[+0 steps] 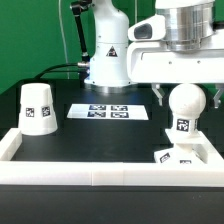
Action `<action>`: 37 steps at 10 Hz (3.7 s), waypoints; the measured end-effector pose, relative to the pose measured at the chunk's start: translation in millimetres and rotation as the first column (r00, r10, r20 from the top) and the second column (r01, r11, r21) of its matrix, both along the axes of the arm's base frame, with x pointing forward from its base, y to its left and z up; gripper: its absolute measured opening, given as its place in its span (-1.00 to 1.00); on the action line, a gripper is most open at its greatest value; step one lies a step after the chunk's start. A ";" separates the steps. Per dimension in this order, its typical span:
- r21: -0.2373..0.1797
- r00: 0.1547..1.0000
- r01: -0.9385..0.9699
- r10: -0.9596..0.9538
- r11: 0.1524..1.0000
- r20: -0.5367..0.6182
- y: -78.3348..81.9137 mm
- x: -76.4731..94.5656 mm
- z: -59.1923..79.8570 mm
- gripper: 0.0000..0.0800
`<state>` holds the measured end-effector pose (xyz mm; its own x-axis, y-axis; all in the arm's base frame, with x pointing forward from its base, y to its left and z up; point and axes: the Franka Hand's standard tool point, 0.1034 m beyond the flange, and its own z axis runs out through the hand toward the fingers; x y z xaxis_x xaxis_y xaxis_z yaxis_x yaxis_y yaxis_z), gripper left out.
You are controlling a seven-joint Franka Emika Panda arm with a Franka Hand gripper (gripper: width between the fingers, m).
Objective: Assemble lamp
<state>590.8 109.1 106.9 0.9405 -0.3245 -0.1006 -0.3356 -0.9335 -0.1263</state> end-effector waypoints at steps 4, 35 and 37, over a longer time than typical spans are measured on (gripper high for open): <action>0.003 0.960 -0.278 0.278 0.961 0.044 -1.2 1.3 -0.4 0.75; -0.161 -0.111 -0.982 0.993 -0.103 0.045 -11.2 19.9 2.0 0.44; -0.164 0.139 -0.976 0.989 0.145 0.047 -6.3 19.5 2.4 0.44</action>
Offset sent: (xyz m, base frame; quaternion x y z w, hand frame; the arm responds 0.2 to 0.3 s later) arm 0.0000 0.0000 0.0000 0.0000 0.0000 -0.1938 0.9810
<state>610.3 102.8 109.3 0.4644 0.8856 -0.0017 0.8856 -0.4643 0.0127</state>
